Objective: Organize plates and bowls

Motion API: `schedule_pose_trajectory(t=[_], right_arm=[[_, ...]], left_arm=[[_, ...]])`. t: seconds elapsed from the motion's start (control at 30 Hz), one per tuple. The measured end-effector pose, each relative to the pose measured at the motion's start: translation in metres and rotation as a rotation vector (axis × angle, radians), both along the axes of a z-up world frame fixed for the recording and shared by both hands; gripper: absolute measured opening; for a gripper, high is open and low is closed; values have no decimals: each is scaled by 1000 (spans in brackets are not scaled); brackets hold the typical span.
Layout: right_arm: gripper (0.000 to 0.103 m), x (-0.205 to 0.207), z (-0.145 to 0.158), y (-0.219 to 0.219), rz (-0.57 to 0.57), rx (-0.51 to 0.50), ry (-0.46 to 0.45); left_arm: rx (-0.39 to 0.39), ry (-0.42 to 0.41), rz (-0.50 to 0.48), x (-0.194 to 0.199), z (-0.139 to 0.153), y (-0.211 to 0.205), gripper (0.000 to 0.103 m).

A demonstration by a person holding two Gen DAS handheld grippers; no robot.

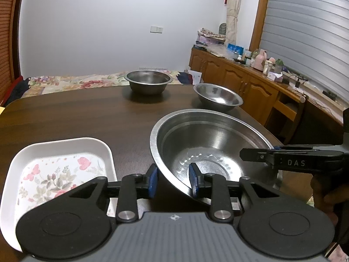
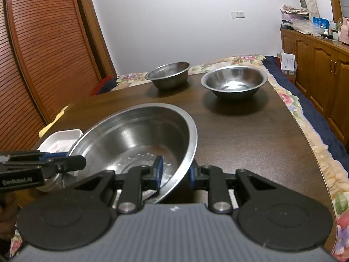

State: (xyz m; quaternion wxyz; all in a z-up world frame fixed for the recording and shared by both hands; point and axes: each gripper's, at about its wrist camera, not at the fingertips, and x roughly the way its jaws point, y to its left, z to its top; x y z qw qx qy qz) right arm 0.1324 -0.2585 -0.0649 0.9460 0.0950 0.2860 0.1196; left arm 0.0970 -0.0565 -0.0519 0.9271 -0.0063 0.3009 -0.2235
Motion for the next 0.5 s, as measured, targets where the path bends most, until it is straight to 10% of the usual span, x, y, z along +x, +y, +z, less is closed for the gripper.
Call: schedule_pose_trajectory(t=[0.23,0.5], right_arm=[[26,2,4,-2,-6,-18,-3],[28,-9,26,-13,-29,-38,-65]], left_arm=[[-11,1,20,2,0,3,54],[-24,-45,41,6,20,14,57]])
